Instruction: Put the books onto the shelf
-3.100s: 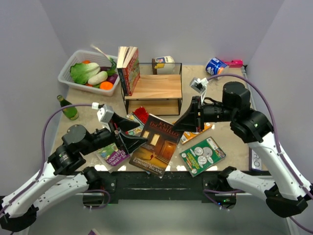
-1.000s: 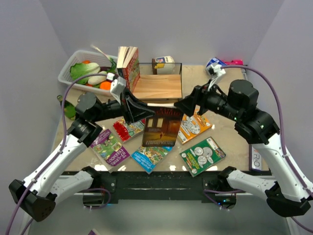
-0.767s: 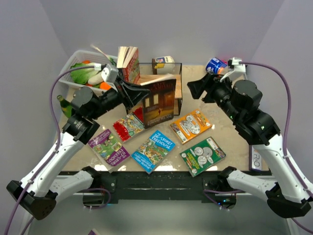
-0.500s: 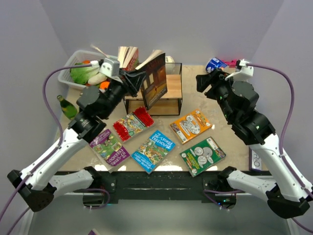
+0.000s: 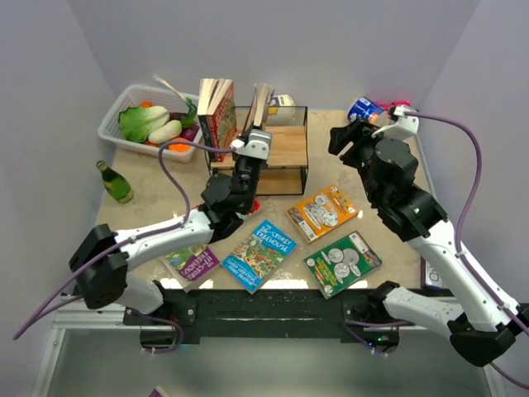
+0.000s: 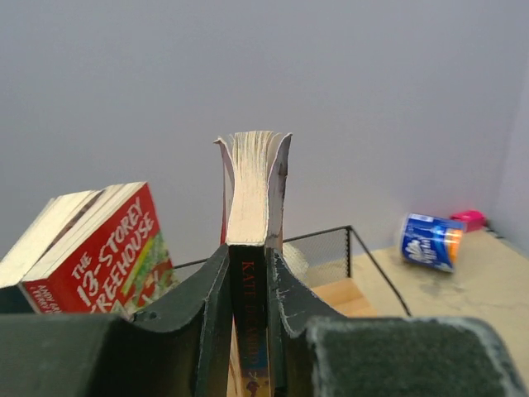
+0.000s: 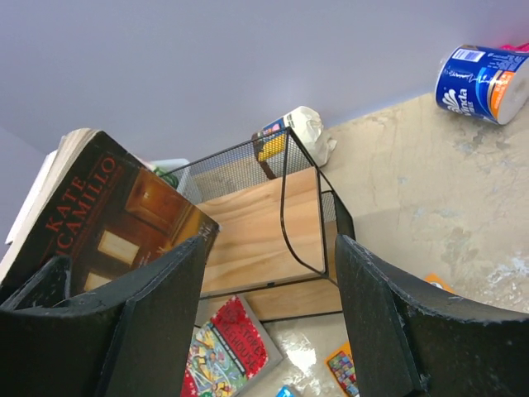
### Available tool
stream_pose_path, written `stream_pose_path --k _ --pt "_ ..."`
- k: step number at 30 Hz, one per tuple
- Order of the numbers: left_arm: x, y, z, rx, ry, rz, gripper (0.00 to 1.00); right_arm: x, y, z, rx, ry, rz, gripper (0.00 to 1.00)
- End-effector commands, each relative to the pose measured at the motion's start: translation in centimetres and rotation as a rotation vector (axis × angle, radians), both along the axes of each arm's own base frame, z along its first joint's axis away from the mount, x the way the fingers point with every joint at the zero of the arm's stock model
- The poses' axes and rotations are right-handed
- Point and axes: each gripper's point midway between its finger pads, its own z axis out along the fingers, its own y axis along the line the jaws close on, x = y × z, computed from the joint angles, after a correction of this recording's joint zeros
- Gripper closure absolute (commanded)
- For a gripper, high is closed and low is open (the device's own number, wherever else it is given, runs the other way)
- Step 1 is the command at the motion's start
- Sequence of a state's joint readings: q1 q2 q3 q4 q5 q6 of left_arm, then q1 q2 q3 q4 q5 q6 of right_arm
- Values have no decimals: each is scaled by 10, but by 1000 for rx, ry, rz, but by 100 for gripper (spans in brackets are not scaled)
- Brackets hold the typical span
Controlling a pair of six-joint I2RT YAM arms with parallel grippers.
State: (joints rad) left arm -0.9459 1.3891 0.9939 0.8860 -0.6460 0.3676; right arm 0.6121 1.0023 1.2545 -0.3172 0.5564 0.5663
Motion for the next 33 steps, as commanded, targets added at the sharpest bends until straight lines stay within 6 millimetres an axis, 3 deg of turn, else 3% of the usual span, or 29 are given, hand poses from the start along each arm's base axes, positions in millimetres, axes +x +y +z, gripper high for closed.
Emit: stream_pose_path --k 1,14,17,23,33 --pt "-5 51 47 -194 -189 242 100 15 -2 3 45 -9 -43 33" --pt "38 53 30 -286 -127 132 100 39 16 -34 27 54 -8 34" --pt "45 44 26 -259 -113 83 100 42 19 -44 24 68 2 34" --pt "58 34 14 -243 -77 56 100 47 23 -52 25 80 13 34" --pt "72 37 -6 -211 -25 110 100 50 24 -56 19 85 23 34"
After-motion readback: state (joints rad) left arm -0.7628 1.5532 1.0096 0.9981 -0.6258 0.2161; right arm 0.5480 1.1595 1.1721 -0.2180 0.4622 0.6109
